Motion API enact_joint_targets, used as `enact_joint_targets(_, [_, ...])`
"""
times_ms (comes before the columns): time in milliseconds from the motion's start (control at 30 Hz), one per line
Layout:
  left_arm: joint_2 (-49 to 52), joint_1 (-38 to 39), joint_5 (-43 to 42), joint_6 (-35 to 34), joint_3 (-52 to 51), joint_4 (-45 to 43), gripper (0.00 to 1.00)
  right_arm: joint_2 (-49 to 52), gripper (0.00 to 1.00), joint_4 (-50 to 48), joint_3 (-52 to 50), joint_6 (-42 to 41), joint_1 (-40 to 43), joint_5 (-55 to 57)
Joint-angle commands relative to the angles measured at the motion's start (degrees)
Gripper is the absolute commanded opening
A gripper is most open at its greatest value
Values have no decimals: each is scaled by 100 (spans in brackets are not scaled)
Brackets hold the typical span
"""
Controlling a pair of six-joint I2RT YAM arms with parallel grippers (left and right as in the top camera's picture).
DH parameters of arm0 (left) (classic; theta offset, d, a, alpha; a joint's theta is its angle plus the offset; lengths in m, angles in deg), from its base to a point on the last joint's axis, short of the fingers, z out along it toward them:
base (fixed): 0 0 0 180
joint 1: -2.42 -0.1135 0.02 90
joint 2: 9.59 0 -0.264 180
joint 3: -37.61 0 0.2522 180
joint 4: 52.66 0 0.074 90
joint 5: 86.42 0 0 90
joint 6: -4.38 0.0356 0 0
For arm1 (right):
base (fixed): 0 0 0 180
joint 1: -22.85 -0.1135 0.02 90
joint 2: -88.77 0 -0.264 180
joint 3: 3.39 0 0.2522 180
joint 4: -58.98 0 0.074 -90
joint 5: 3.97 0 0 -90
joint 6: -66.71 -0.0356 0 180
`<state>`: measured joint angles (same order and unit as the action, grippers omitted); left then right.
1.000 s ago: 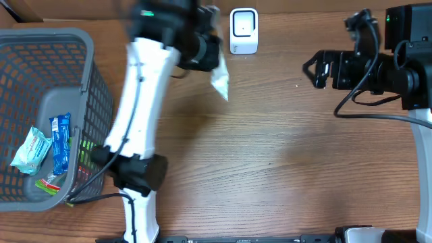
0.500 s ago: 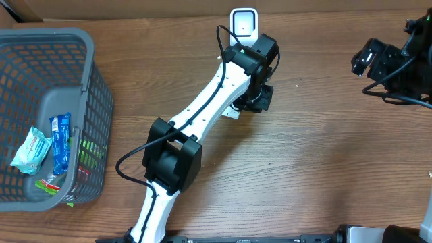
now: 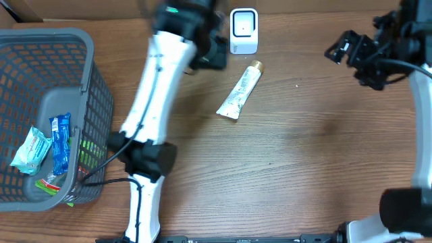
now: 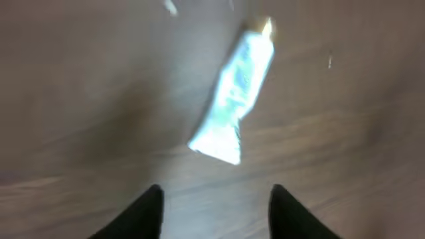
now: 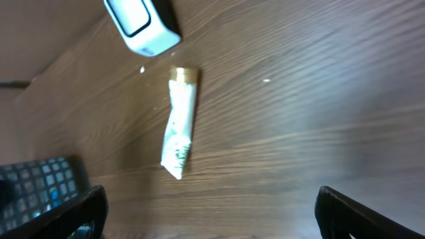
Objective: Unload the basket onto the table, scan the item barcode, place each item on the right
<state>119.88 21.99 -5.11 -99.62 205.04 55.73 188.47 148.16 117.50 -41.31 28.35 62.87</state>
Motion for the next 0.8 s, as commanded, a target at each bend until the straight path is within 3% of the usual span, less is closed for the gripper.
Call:
enact_joint_targets(0, [-214, -378, -79, 330, 1259, 219, 100, 439, 100, -439, -31, -151, -367, -640])
enact_joint_targets(233, [-809, -968, 245, 866, 1943, 201, 100, 1335, 91, -1429, -31, -1040, -1303, -334])
enact_joint_targets(367, [-984, -1449, 337, 1298, 1932, 219, 100, 2004, 93, -1891, -31, -2096, -1814, 313])
enact_joint_targets(767, [-977, -1930, 435, 1274, 1480, 216, 100, 3263, 87, -2721, -31, -2229, -2426, 455])
